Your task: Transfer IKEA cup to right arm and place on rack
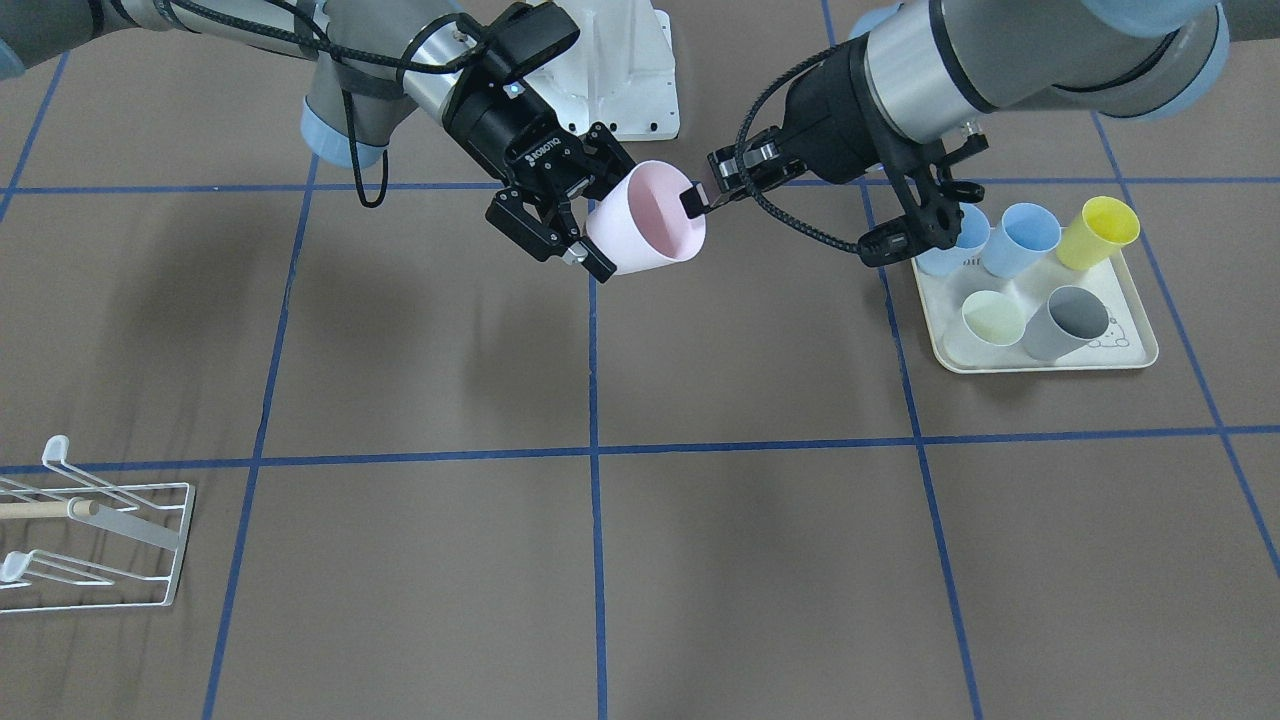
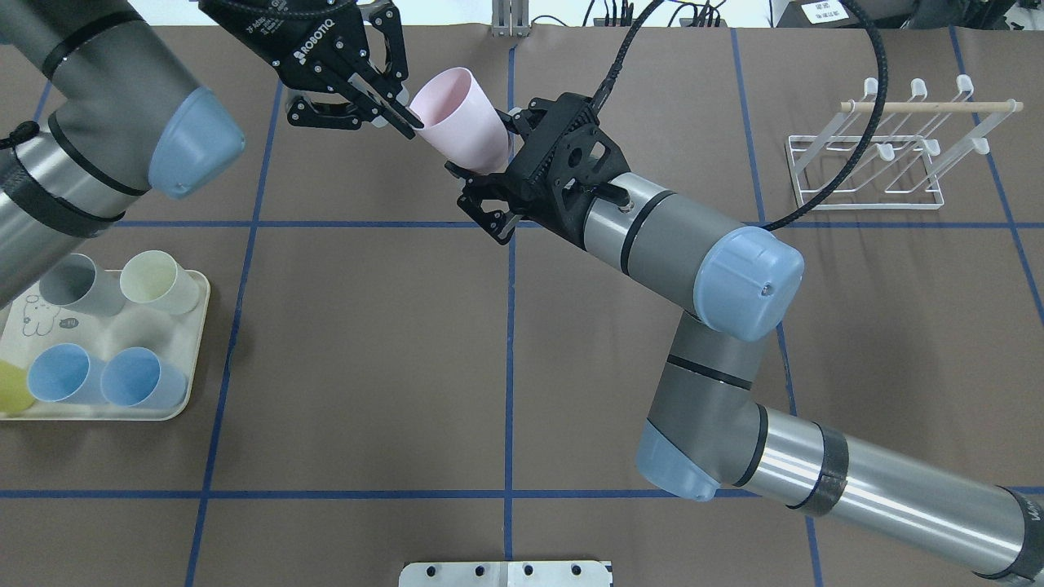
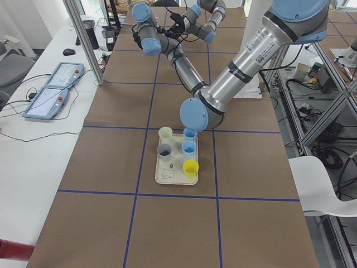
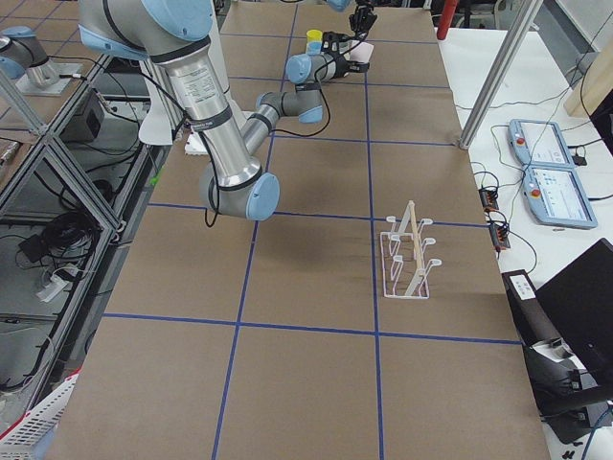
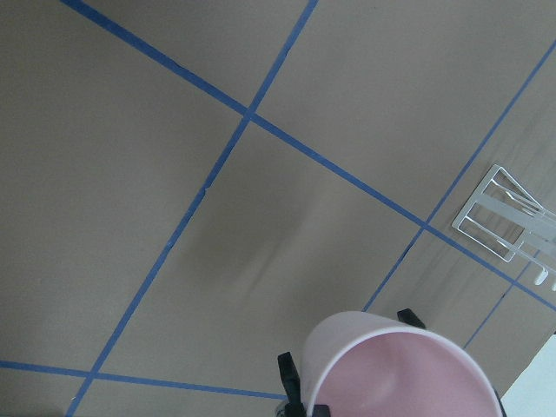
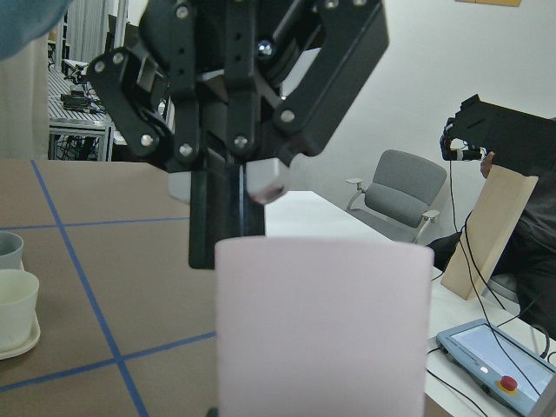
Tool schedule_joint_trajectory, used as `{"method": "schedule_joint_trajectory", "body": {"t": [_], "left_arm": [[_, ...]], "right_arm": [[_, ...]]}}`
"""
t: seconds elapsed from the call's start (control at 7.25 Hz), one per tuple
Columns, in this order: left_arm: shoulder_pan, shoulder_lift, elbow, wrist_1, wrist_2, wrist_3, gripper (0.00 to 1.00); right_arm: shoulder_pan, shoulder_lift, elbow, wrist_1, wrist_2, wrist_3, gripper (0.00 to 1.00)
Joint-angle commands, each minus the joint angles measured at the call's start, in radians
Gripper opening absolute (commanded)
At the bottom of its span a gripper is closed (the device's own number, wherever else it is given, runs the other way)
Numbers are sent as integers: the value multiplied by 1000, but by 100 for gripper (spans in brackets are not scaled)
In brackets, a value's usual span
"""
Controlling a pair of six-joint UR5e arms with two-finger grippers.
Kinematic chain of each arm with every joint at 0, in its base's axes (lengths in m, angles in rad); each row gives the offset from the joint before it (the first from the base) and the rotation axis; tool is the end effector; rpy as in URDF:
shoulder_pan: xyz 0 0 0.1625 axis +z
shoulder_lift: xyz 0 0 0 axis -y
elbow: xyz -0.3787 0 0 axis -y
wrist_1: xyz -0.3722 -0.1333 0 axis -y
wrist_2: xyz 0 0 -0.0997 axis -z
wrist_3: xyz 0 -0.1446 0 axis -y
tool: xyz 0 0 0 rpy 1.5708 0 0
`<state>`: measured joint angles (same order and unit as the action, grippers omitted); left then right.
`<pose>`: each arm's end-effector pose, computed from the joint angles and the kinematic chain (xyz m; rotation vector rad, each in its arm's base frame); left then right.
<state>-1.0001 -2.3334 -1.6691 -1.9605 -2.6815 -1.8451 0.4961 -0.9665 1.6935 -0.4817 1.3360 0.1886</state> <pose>0.3191 -0.5040 0.0796 -0.4898 1.3542 -0.3553 -0.4530 -0.4350 0.0959 1.5688 -0.9400 -0.4153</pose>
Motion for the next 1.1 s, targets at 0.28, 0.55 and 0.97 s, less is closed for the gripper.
{"method": "schedule_joint_trajectory", "body": {"t": [0.28, 0.55, 0.97], "left_arm": [[-55, 12, -4, 5, 5, 75, 100], [-71, 95, -33, 6, 211, 215, 100], [-103, 282, -55, 8, 323, 600, 100]], "right_arm": [[5, -23, 5, -12, -1, 3, 44], [37, -60, 26, -116, -1, 15, 41], [116, -119, 207, -580, 12, -38, 39]]}}
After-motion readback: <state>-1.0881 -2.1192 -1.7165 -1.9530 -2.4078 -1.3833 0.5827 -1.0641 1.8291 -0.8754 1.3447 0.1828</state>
